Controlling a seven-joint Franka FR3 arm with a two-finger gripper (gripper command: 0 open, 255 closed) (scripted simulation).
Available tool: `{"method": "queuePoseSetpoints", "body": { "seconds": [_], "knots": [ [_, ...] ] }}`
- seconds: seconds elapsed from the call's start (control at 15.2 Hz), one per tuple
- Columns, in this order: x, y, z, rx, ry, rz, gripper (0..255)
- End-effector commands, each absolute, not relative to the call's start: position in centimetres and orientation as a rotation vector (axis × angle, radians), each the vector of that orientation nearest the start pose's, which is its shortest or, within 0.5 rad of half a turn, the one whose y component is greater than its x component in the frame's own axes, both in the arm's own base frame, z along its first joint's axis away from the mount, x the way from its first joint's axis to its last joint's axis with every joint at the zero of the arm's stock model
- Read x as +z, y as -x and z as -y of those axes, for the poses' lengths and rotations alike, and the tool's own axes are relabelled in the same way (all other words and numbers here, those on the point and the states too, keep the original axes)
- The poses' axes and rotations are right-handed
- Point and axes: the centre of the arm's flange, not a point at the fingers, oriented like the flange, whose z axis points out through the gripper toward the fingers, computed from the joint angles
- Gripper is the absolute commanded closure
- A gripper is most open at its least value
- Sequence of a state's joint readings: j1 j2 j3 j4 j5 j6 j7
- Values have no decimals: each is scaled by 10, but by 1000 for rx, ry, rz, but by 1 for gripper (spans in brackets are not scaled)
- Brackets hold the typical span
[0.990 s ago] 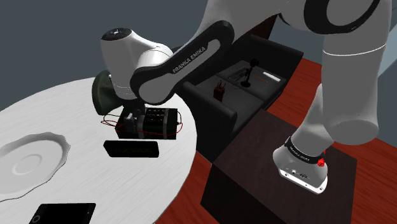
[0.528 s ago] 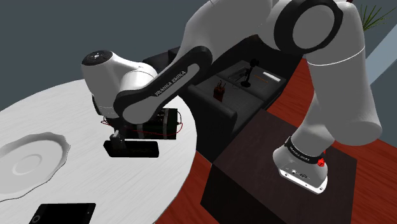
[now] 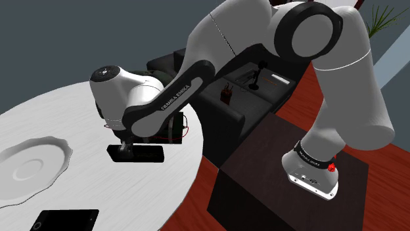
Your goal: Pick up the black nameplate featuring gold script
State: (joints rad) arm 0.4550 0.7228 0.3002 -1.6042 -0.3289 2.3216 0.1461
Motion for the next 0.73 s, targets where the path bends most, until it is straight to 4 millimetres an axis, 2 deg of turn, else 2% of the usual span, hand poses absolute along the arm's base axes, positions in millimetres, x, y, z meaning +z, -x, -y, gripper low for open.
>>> {"method": "queuePoseSetpoints", "body": {
  "seconds": [0.0,0.53,0.66],
  "knots": [
    [221,-531,-453,-86,2943,1169,255],
    [221,-531,-453,-86,2943,1169,255],
    [231,-531,-453,-86,2943,1169,255]
  ]
}}
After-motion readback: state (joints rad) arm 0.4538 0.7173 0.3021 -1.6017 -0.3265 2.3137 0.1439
